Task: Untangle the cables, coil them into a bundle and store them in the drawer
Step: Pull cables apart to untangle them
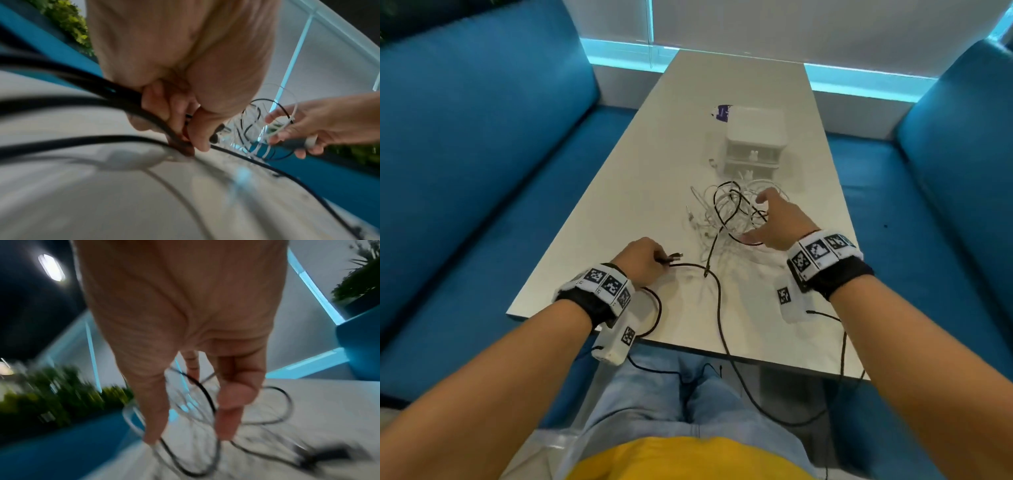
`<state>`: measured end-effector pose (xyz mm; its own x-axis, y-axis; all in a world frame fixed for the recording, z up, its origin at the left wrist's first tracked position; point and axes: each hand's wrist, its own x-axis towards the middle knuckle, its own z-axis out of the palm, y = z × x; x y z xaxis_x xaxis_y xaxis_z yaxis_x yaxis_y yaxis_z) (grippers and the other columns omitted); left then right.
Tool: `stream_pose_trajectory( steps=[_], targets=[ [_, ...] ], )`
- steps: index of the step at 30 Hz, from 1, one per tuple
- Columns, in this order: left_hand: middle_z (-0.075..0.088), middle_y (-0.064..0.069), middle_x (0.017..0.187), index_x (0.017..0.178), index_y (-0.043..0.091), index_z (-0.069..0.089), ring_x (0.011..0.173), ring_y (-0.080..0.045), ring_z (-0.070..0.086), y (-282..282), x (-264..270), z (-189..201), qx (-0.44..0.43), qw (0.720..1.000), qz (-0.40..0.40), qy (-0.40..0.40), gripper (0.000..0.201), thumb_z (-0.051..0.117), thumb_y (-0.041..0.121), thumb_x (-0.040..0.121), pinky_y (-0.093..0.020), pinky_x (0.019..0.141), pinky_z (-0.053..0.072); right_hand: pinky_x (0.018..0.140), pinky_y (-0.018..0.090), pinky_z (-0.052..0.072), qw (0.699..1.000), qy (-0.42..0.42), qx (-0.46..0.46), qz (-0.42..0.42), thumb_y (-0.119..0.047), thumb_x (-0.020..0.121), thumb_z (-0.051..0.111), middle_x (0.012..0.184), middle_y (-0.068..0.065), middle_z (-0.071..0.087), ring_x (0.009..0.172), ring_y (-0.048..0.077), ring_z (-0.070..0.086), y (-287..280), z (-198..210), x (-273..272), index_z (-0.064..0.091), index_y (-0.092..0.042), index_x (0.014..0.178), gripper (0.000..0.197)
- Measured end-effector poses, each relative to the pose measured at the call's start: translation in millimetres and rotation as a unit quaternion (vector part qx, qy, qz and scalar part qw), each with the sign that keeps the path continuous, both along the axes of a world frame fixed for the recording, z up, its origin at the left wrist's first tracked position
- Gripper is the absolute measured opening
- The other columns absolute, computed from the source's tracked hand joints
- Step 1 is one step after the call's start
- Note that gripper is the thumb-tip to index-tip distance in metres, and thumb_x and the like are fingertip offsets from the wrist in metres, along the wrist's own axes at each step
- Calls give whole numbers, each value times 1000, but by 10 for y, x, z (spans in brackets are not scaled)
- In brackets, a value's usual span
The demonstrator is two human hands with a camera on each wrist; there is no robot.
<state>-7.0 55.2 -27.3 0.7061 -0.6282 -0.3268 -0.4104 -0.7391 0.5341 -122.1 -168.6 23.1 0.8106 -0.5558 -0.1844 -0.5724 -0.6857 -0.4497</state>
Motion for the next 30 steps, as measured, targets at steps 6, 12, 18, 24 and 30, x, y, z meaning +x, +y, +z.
stream_pose_trajectory(
  steps=[6,12,18,24,30],
  targets=[
    [72,-11,86,83,6,71,69,-11,61,-69,-217,463,-115,988,-79,71,10,64,11,88,-25,70,46,90,34,50,978,-202,19,52,-30,85,69,127,-6,57,94,12,64,458,279,-679,49,-28,129,48],
    [66,2,66,83,11,64,49,-10,35,-321,-725,906,-174,959,-157,160,13,60,0,89,-19,45,25,80,30,50,988,-85,64,114,-33,92,59,103,-7,66,82,7,61,580,88,-1010,63,-24,113,23],
    [68,1,66,85,10,67,54,-15,36,-510,-1073,1196,-230,941,-198,150,10,63,1,88,-23,47,25,57,18,46,987,-58,131,74,-23,92,62,73,-7,64,52,2,55,260,5,-1563,69,-17,87,11],
    [75,-12,88,92,5,71,41,-5,34,-772,-1408,1264,-236,937,-187,175,19,58,18,95,-17,44,26,71,30,59,983,13,185,15,-15,87,62,82,10,72,64,18,69,207,-320,-2187,69,-12,85,8],
    [71,-11,89,89,7,69,43,-8,34,-1062,-1786,1324,-249,929,-209,174,31,48,27,101,-18,47,29,75,36,58,972,115,205,-6,-13,80,68,84,14,72,67,18,66,182,-621,-2696,67,-13,98,18]
  ],
)
